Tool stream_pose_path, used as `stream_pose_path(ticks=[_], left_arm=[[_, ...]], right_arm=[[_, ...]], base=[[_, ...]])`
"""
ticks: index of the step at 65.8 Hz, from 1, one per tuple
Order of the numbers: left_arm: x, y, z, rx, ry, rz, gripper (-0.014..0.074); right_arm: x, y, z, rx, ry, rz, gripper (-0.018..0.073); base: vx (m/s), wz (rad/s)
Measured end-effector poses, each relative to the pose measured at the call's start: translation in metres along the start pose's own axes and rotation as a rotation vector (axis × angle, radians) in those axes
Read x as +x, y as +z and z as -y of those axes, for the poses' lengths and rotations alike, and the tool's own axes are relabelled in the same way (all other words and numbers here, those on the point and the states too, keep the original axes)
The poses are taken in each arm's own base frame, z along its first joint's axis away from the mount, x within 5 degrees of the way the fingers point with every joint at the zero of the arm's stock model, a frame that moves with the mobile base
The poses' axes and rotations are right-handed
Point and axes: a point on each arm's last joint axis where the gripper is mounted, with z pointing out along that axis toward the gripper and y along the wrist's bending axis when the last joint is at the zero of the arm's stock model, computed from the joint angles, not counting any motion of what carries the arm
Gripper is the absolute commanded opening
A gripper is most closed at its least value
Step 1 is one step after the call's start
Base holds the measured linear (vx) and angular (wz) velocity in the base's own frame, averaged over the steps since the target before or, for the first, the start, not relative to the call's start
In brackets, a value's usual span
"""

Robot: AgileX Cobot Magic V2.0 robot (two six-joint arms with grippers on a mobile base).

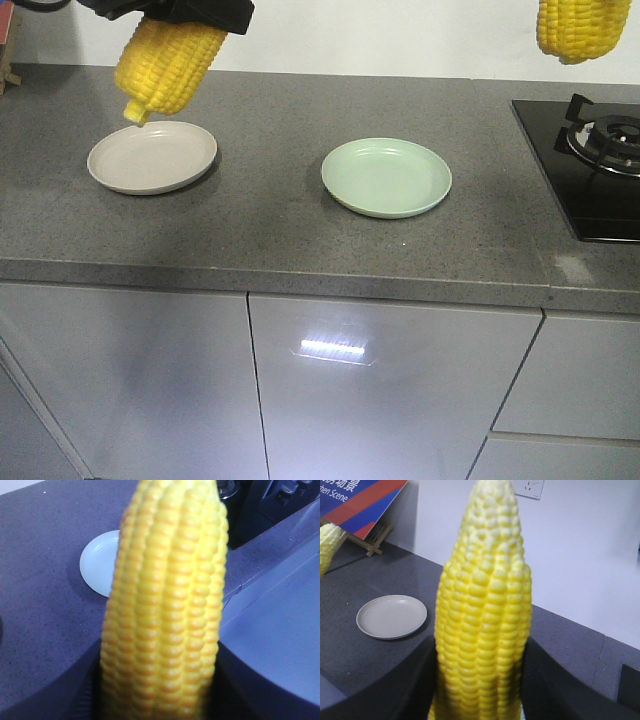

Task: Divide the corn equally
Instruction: 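Drive the base closer to the counter, centering the pale green plate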

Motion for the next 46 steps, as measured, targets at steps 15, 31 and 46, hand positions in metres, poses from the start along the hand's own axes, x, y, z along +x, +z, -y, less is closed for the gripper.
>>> stream_pose_path(ticks=[15, 31, 46], left_arm=[[0.0000, 0.0000, 0.0000, 0.000, 0.000, 0.000, -0.0006], [0.0000, 0.0000, 0.0000, 0.000, 0.000, 0.000, -0.0006], [0.0000, 0.0000, 0.0000, 0.000, 0.000, 0.000, -0.0006]], right_arm=[[0.0000, 0.0000, 0.0000, 0.000, 0.000, 0.000, -0.0006], [0.0000, 0.0000, 0.0000, 0.000, 0.000, 0.000, -0.0006], [0.0000, 0.0000, 0.0000, 0.000, 0.000, 0.000, -0.0006]], base=[[0.09, -0.04], [0.09, -0.03], [0.09, -0.02]])
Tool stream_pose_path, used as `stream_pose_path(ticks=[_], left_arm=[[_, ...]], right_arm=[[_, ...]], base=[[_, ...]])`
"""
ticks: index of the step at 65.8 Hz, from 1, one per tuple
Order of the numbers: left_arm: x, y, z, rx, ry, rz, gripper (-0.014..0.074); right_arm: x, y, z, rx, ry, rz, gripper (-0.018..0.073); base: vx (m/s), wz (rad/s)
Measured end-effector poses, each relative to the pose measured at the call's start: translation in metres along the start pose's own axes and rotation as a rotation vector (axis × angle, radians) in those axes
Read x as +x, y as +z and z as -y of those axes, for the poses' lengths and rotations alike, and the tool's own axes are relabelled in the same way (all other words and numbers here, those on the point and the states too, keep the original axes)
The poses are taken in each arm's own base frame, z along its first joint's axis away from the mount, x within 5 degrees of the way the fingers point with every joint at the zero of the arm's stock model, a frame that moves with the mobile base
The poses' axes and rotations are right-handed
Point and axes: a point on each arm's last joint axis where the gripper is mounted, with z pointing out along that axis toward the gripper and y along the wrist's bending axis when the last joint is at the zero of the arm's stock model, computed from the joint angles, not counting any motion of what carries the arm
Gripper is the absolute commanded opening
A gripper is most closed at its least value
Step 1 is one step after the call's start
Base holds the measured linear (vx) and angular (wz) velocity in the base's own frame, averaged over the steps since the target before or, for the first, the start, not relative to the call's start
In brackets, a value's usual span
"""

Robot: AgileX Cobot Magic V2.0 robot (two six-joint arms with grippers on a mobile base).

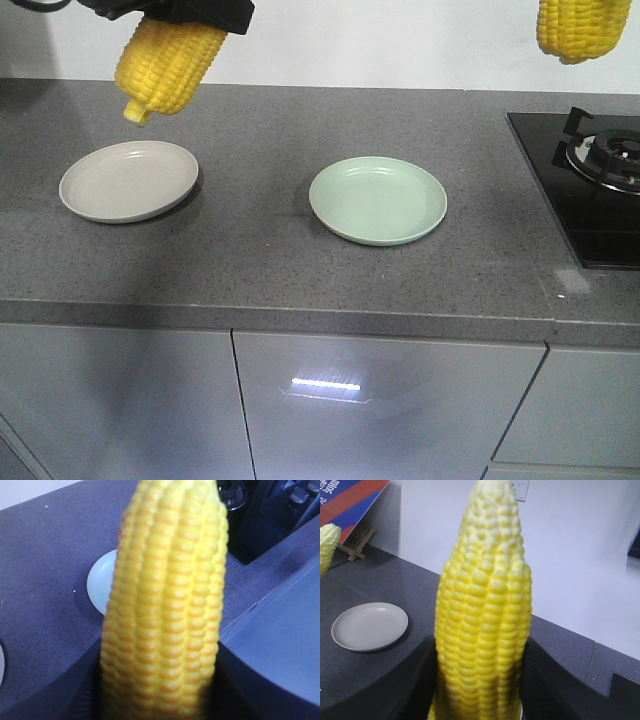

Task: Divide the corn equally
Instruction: 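Drive the base closer to the counter, centering the pale green plate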

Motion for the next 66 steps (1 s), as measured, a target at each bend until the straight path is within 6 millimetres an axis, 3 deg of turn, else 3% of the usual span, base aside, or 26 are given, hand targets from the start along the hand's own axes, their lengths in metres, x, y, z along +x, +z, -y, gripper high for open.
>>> stream_pose_path(ticks=[66], left_arm=[[0.0000, 0.0006, -0.0002, 0.000, 0.000, -0.001, -0.0006]], right_arm=[[0.0000, 0.0000, 0.0000, 0.000, 0.000, 0.000, -0.0006]], base=[[0.08, -0.02]])
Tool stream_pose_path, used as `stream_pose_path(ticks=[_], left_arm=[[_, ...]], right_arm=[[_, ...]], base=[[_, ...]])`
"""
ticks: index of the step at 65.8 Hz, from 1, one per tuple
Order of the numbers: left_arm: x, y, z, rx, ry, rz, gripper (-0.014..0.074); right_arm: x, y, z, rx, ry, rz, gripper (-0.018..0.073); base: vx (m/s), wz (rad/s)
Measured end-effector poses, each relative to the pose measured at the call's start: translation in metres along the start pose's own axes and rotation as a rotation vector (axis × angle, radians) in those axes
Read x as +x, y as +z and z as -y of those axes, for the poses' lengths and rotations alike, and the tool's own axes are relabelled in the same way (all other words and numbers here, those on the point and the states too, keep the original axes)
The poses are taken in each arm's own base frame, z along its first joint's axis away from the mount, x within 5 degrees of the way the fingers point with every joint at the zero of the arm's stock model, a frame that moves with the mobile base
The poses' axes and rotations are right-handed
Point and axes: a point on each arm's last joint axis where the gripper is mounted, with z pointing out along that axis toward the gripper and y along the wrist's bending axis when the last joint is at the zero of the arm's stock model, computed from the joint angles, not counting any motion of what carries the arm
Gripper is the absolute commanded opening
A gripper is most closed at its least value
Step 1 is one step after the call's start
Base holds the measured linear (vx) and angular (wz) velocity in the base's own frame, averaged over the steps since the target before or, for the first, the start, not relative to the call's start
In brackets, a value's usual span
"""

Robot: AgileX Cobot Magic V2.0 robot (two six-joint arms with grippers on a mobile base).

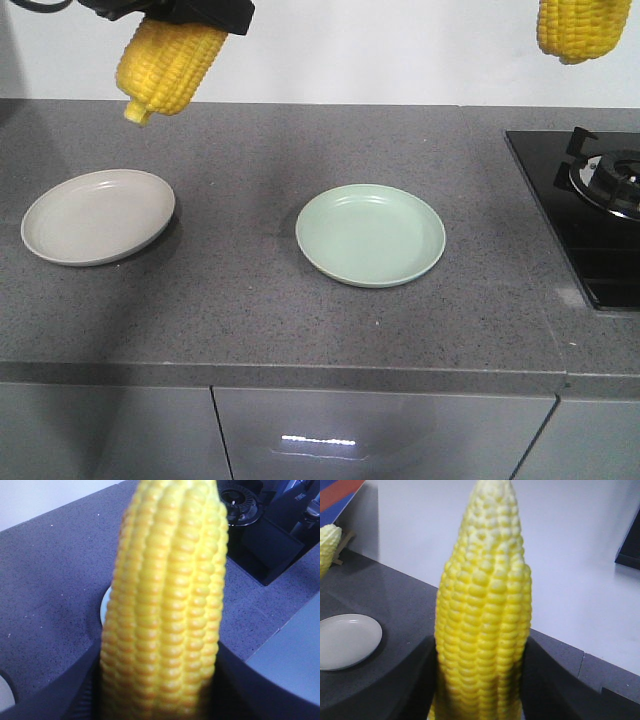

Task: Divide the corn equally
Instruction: 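Drive the base closer to the counter, centering the pale green plate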

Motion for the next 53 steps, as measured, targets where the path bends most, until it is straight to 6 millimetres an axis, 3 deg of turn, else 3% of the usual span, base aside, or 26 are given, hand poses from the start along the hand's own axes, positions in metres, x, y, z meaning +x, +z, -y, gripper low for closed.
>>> stream_pose_path(ticks=[53], left_arm=[[0.0000, 0.0000, 0.0000, 0.000, 0.000, 0.000, -0.0006]], right_arm=[[0.0000, 0.0000, 0.0000, 0.000, 0.000, 0.000, -0.0006]], base=[[0.06, -0.01]])
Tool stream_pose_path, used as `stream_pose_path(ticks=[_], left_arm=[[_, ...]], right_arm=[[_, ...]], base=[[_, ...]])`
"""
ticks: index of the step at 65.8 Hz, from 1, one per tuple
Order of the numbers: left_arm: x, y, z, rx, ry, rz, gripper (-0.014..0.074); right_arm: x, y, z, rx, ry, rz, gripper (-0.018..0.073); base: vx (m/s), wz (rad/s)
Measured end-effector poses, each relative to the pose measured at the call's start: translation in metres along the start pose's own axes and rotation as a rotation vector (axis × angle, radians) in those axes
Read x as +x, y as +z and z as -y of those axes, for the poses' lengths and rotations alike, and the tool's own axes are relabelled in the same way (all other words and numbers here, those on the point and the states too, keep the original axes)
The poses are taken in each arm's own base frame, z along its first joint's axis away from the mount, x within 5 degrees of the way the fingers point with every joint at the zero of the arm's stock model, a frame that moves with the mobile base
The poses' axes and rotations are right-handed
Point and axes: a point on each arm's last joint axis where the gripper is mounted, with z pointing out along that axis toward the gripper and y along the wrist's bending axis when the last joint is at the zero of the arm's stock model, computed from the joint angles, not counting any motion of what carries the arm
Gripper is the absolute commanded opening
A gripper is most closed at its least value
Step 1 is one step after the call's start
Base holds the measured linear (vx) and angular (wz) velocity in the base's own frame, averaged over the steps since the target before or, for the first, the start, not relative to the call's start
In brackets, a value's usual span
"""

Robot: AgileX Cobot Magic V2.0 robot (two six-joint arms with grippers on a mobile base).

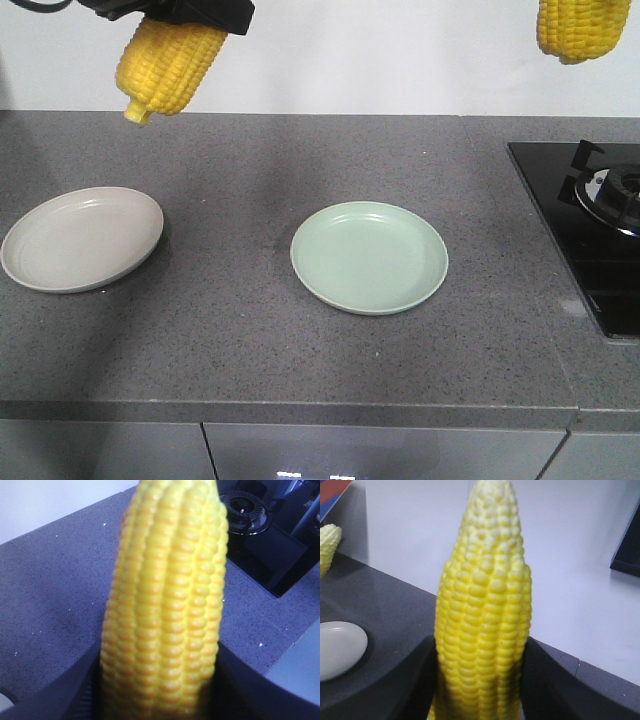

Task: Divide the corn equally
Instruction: 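Drive the base closer to the counter, centering the pale green plate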

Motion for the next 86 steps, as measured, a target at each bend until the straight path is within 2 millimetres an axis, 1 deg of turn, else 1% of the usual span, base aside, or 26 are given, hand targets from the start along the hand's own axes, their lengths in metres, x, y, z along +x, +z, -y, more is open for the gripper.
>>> stream_pose_path(ticks=[86], left_arm=[[0.0000, 0.0000, 0.0000, 0.000, 0.000, 0.000, -0.0006]], right_arm=[[0.0000, 0.0000, 0.0000, 0.000, 0.000, 0.000, -0.0006]], base=[[0.05, -0.01]])
